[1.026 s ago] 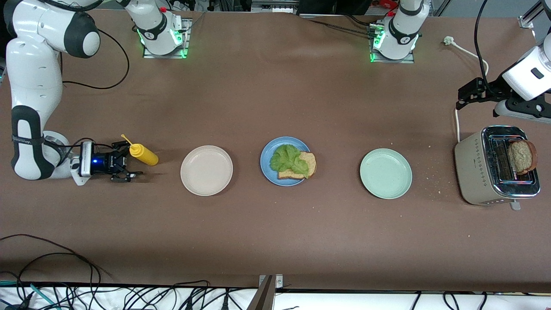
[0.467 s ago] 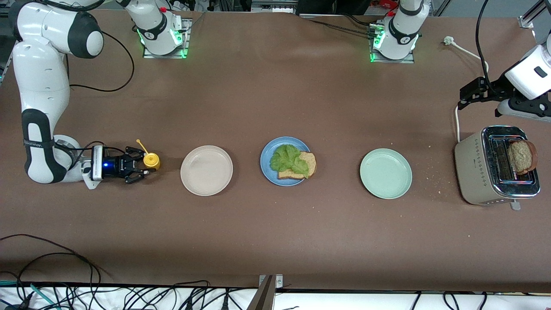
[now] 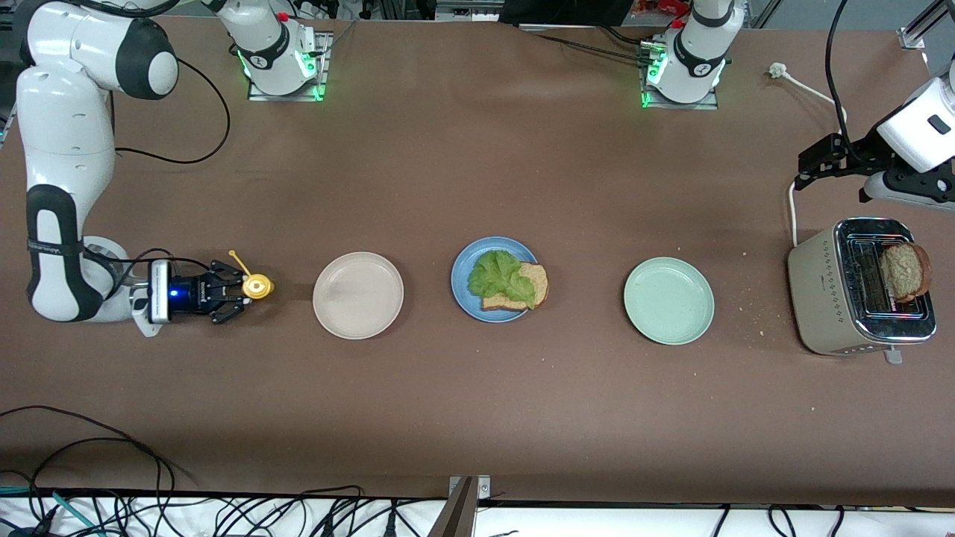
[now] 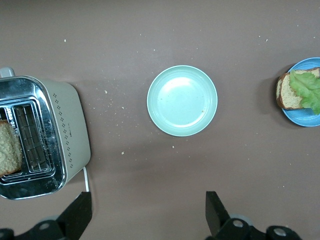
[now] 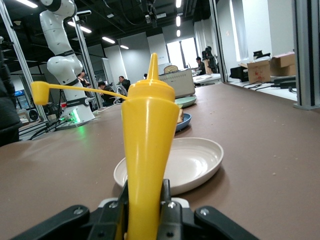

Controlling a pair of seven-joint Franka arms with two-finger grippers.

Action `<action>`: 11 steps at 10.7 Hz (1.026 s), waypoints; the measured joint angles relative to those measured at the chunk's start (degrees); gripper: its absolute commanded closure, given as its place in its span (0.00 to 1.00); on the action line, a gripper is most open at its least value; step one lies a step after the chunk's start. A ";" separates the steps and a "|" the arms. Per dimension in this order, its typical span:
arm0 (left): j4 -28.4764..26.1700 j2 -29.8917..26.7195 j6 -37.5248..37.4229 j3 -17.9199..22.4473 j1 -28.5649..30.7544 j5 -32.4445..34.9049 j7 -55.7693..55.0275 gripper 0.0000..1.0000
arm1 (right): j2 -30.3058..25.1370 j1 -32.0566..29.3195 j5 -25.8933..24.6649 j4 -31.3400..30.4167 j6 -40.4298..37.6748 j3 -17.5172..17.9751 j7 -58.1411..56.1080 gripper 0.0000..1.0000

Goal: Make sandwich in blue plate with both arms
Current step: 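Lift the mustard bottle with the right gripper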

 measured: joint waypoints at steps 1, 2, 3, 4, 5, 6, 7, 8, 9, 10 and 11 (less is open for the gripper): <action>0.01 0.00 0.00 0.00 0.01 0.00 0.00 0.00 | -1.03 0.00 -1.04 1.79 0.01 -0.11 4.49 1.00; 0.02 0.00 -0.01 0.00 0.01 0.00 0.00 0.00 | -2.71 0.02 -2.52 3.57 0.57 -0.13 9.76 1.00; 0.02 0.00 -0.02 0.00 0.02 0.00 0.00 0.00 | -4.85 0.21 -4.41 4.88 1.83 -0.08 15.02 1.00; 0.03 0.00 -0.02 -0.01 0.03 0.00 0.00 0.00 | -7.52 0.86 -6.41 5.68 3.62 0.00 20.18 1.00; 0.03 0.00 -0.03 -0.01 0.03 0.00 0.00 0.00 | -10.19 1.99 -8.17 5.88 5.72 0.06 25.04 1.00; 0.03 0.00 -0.04 -0.02 0.04 0.00 0.00 0.00 | -12.50 3.46 -9.87 5.90 8.02 0.11 29.84 1.00; 0.03 0.00 -0.04 -0.02 0.05 0.00 0.00 0.00 | -14.18 5.09 -11.53 5.93 10.44 0.20 34.33 1.00; 0.03 0.00 -0.05 -0.03 0.05 -0.01 0.00 0.00 | -15.53 6.85 -13.36 5.94 13.17 0.27 38.74 1.00; 0.03 0.00 -0.06 -0.05 0.05 -0.01 0.00 0.00 | -16.89 8.85 -15.66 5.97 16.11 0.37 43.51 1.00; 0.04 0.00 -0.06 -0.06 0.06 -0.01 0.00 0.00 | -18.37 11.21 -18.60 6.02 19.26 0.46 48.59 1.00; 0.04 0.00 -0.06 -0.06 0.06 -0.01 0.00 0.00 | -19.90 13.83 -21.37 6.04 22.27 0.55 53.93 1.00</action>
